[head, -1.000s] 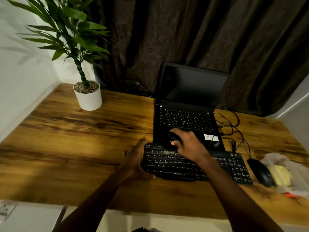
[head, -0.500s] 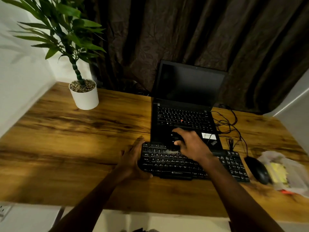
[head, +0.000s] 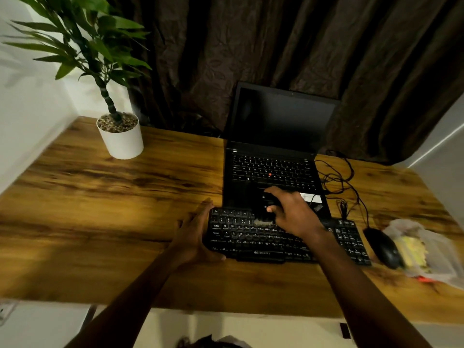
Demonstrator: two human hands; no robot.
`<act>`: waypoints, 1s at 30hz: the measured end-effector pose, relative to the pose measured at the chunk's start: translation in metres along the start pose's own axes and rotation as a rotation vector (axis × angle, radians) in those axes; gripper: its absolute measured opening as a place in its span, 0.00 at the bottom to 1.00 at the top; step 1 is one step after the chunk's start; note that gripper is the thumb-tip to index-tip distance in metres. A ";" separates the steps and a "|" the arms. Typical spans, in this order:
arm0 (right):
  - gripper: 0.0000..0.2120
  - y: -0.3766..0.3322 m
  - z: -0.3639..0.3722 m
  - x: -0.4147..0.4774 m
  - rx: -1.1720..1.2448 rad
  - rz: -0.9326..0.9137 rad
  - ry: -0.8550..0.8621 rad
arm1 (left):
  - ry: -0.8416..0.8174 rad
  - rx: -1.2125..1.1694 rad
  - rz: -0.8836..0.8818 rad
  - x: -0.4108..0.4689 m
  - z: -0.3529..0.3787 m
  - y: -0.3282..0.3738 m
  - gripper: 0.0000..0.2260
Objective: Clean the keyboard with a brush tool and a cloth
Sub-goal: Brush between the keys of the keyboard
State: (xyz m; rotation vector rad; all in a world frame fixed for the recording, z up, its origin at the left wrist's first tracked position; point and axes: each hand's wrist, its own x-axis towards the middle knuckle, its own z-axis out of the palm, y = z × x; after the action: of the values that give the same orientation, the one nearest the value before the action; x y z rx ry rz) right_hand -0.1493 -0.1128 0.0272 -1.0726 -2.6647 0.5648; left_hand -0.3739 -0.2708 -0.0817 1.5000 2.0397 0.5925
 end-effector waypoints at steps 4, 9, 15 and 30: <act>0.22 -0.018 0.012 0.004 0.076 0.008 0.035 | 0.003 0.027 -0.002 -0.001 0.000 0.002 0.65; 0.22 -0.011 0.008 -0.001 0.101 0.005 0.021 | 0.005 0.017 -0.012 -0.001 -0.002 0.005 0.66; 0.24 0.014 -0.005 -0.010 -0.054 0.020 0.021 | 0.003 -0.035 -0.016 -0.001 -0.001 0.002 0.67; 0.23 0.016 -0.012 -0.012 -0.070 0.055 -0.011 | 0.013 -0.039 -0.020 -0.002 -0.001 0.003 0.67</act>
State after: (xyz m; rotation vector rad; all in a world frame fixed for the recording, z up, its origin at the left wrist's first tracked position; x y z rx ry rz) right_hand -0.1268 -0.1072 0.0307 -1.1685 -2.6899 0.4924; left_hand -0.3715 -0.2719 -0.0790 1.4559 2.0386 0.6318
